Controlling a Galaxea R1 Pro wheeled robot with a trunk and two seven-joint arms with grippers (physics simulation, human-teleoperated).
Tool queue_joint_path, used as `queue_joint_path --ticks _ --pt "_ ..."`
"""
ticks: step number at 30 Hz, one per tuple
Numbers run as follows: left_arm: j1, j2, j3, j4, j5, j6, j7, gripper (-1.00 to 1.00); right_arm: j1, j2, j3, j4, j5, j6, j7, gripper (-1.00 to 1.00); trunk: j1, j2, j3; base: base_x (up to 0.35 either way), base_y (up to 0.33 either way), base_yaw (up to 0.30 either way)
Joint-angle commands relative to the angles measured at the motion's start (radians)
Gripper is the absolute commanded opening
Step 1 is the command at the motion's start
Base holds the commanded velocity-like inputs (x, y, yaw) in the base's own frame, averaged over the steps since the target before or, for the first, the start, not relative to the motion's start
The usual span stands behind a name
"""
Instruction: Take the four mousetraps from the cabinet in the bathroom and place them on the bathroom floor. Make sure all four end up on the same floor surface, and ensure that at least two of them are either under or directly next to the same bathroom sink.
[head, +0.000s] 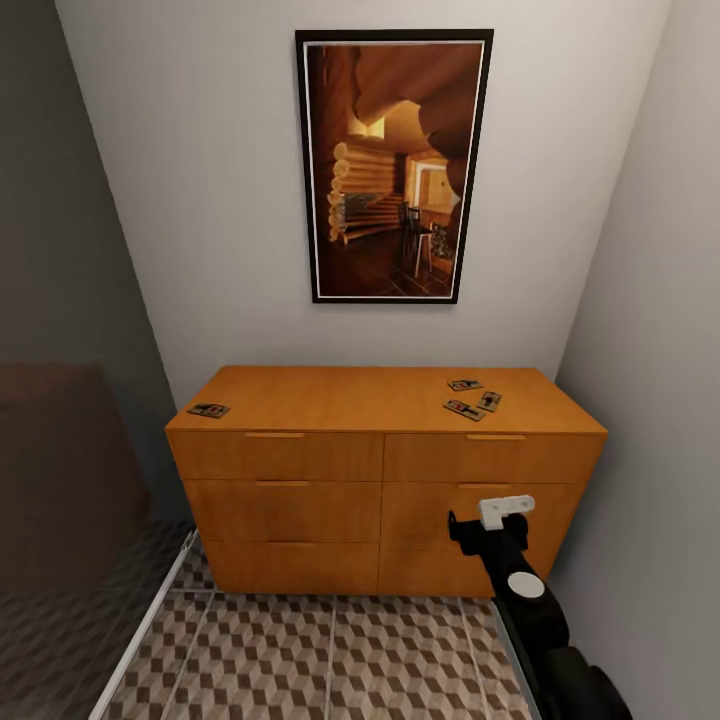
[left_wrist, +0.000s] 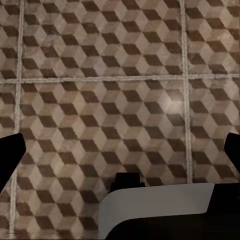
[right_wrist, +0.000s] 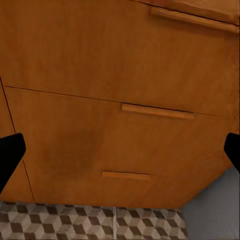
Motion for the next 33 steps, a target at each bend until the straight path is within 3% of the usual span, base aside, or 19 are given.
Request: queue_joint_path --ticks 1,7,12,21,28,32,33 --pt "-0.001 0.001 -0.004 0.011 -0.001 -0.005 0.004 1.0 -0.001 0.0 0.001 -0.017 0.006 0.015 -0.008 1.0 0.0 -0.001 -0.001 0.0 0.0 0.0" --pt "-0.001 0.002 -0.003 0.049 -0.001 -0.01 0.004 1.0 -0.047 0.002 0.001 -0.066 0.01 0.061 -0.062 1.0 0.0 -0.001 -0.001 0.0 0.0 0.0" --pt "-0.001 0.002 -0.003 0.056 -0.001 -0.01 0.003 1.0 -0.144 0.001 0.001 -0.068 0.012 0.183 -0.077 1.0 0.0 -0.001 -0.001 0.0 0.0 0.0" --pt "-0.001 -0.011 -0.005 0.059 -0.001 -0.009 0.003 1.0 -0.336 0.001 0.001 -0.003 0.007 0.285 -0.075 1.0 0.0 -0.001 -0.001 0.0 0.0 0.0" --pt "-0.001 -0.015 -0.004 0.059 -0.001 -0.009 0.004 1.0 -0.51 0.0 0.001 0.177 0.006 0.326 -0.048 1.0 0.0 -0.001 -0.001 0.0 0.0 0.0" --pt "-0.001 -0.017 -0.003 0.058 -0.001 -0.008 0.004 1.0 -0.608 0.0 0.001 0.298 0.006 0.329 -0.006 1.0 0.0 -0.001 -0.001 0.0 0.0 0.0" --pt "-0.001 -0.017 -0.003 0.058 -0.001 -0.008 0.004 1.0 -0.659 0.0 0.001 0.362 0.006 0.33 0.022 1.0 0.0 -0.001 -0.001 0.0 0.0 0.0"
